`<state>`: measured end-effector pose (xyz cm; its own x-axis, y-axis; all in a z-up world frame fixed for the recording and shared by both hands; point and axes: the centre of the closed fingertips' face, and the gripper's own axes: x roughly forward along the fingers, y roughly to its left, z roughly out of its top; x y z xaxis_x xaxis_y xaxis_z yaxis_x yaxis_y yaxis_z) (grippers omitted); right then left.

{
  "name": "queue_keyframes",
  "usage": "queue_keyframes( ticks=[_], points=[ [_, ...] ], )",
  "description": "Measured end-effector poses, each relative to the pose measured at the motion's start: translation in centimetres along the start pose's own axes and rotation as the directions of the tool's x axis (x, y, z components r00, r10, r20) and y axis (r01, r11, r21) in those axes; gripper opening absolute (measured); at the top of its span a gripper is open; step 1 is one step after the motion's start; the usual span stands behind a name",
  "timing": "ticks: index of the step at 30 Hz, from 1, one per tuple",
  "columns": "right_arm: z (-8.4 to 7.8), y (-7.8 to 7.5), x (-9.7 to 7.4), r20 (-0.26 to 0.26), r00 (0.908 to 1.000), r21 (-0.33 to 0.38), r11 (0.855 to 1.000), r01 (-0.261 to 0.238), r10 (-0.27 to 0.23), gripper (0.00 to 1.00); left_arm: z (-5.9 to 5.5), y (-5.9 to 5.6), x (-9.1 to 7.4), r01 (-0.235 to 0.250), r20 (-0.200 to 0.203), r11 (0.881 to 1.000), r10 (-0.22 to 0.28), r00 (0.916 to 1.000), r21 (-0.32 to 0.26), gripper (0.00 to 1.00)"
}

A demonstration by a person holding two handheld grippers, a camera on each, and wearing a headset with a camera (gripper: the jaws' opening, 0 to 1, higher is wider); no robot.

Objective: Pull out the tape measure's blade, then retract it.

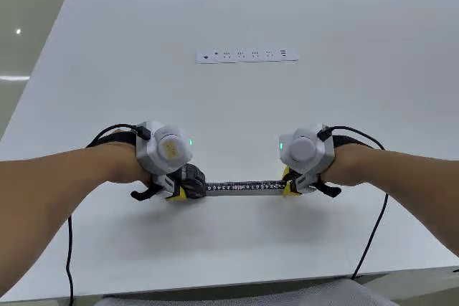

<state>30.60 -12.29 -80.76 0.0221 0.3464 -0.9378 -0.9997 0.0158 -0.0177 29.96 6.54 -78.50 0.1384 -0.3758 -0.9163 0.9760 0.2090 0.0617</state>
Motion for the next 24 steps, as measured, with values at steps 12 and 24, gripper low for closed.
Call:
queue_keyframes(
  ticks=[12, 24],
  points=[
    [-0.55, -0.09, -0.06, -0.002, 1.0000, 0.010, 1.000, 0.004, -0.004, 0.12, 0.05, 0.07, -0.04, -0.002, 0.000, 1.000, 0.002, 1.0000, -0.002, 0.35],
    [-0.74, 0.05, -0.27, 0.001, 1.0000, 0.013, 1.000, 0.003, -0.003, 0.12, 0.02, -0.01, 0.05, -0.001, -0.001, 1.000, 0.001, 1.0000, -0.002, 0.35]
  ],
)
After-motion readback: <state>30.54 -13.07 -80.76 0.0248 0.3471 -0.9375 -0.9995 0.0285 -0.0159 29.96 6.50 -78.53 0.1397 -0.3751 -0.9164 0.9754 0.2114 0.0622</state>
